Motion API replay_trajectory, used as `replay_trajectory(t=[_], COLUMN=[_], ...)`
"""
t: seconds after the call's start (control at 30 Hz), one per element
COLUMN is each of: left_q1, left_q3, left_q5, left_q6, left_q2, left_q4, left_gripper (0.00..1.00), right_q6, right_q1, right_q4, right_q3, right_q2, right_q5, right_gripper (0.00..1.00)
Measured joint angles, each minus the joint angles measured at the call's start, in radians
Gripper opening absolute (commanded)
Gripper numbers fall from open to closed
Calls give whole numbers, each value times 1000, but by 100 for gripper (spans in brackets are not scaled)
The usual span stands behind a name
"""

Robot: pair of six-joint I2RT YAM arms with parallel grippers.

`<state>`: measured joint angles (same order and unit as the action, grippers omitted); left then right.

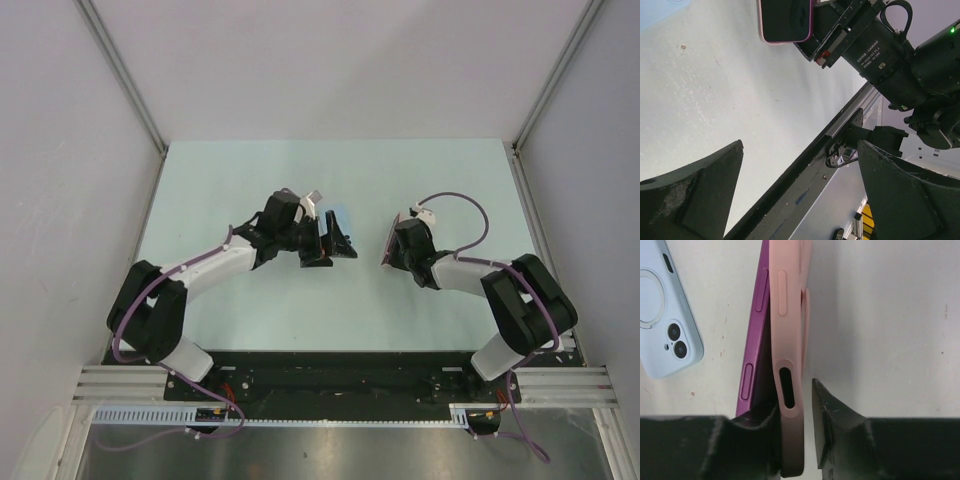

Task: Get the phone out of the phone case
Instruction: Remove the phone case from the phone.

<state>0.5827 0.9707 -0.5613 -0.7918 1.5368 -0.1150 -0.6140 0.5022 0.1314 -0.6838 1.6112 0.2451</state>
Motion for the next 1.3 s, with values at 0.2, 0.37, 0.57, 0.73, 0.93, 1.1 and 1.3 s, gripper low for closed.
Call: replay_trajectory(t=[0.2,0.37,0.57,0.73,0.93,1.1,1.3], left_q1=[6,14,21,21,21,21,21], left_q3=[0,4,45,69,71,71,84], left_q5=[-2,-9,-5,2,2,1,-9], left_q6=[7,7,8,6,6,6,28], left_q2=[3,23,59,87,144,158,169], left_q4=[2,7,-6,-7,-8,-8,-8], left_gripper=[100,99,99,98,98,98,98], right_q6=[-45,-72,-50,-17,-9,5,12], right_q1=[8,48,150,170,171,111,43], right_q4=[24,-35,-297,-396,-408,-362,-246], right_q3=[-7,-20,-63,-89,-124,-133,-149], right_q2=[11,-19,-87,-88,-29,0,42], right_q5=[-12,50,94,84,38,-53,-158], right_gripper=[0,0,0,26,32,24,0])
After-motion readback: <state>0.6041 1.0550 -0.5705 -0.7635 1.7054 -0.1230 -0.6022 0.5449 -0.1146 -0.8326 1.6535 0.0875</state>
